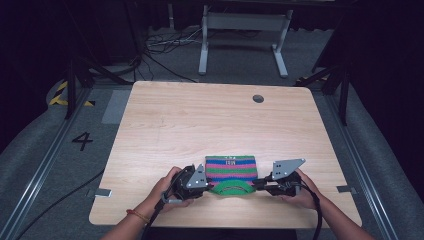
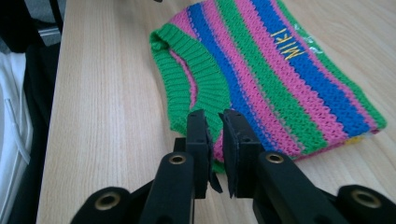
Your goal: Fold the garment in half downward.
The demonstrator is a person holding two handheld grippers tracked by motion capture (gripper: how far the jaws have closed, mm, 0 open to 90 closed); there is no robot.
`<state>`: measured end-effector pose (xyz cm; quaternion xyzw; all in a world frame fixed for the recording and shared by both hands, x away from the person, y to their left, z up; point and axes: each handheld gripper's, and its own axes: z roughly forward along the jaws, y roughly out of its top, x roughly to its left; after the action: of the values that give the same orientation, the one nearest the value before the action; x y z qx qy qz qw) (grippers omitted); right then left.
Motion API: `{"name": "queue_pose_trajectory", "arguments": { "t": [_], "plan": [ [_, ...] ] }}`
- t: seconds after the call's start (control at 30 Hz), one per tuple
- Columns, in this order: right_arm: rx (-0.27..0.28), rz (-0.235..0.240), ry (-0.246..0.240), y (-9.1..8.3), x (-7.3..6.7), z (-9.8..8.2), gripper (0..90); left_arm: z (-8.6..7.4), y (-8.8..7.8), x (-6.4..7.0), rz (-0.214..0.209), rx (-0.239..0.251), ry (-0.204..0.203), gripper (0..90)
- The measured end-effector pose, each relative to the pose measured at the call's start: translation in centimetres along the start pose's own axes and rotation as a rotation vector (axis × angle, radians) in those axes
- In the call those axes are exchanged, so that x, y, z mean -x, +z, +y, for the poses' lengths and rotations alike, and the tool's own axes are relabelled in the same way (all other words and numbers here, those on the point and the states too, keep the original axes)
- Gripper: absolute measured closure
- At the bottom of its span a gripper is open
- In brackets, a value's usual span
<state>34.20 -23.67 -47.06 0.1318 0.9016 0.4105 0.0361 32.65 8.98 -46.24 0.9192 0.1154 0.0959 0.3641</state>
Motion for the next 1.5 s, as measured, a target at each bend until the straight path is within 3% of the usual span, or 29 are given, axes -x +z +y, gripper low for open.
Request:
{"name": "queue_pose_trajectory", "arguments": {
  "t": [0.27, 0.37, 0.53, 0.7, 0.97, 1.23, 1.5],
  "plan": [
    [0.002, -0.017, 0.004, 1.1, -0.7, 0.5, 75.6, 0.7, 1.8, 0.4, -0.038, -0.018, 0.01, 76.4],
    [-0.017, -0.016, 0.006, 1.5, -0.8, 0.1, 73.1, 0.1, 2.9, 0.8, -0.038, -0.067, -0.001, 76.0],
    [-0.035, -0.032, 0.015, 2.3, -0.8, -1.0, 70.9, -0.5, 3.1, 0.6, -0.049, -0.038, -0.048, 75.1],
    [-0.017, -0.052, 0.011, 2.5, -0.9, -1.2, 71.2, -0.8, 3.2, 0.1, -0.036, -0.023, -0.027, 75.0],
    [-0.013, -0.097, 0.019, 3.2, -0.5, -0.8, 71.6, -1.1, 3.5, -1.8, -0.017, -0.006, -0.069, 74.8],
    [-0.026, -0.11, 0.025, 3.4, -0.2, -0.4, 71.4, -1.0, 3.2, -2.1, -0.008, -0.016, -0.08, 72.3],
    [-0.023, -0.121, 0.016, 2.3, -0.4, 0.2, 67.7, -0.8, 1.2, -2.3, 0.023, -0.02, -0.071, 64.7]
  ]
}}
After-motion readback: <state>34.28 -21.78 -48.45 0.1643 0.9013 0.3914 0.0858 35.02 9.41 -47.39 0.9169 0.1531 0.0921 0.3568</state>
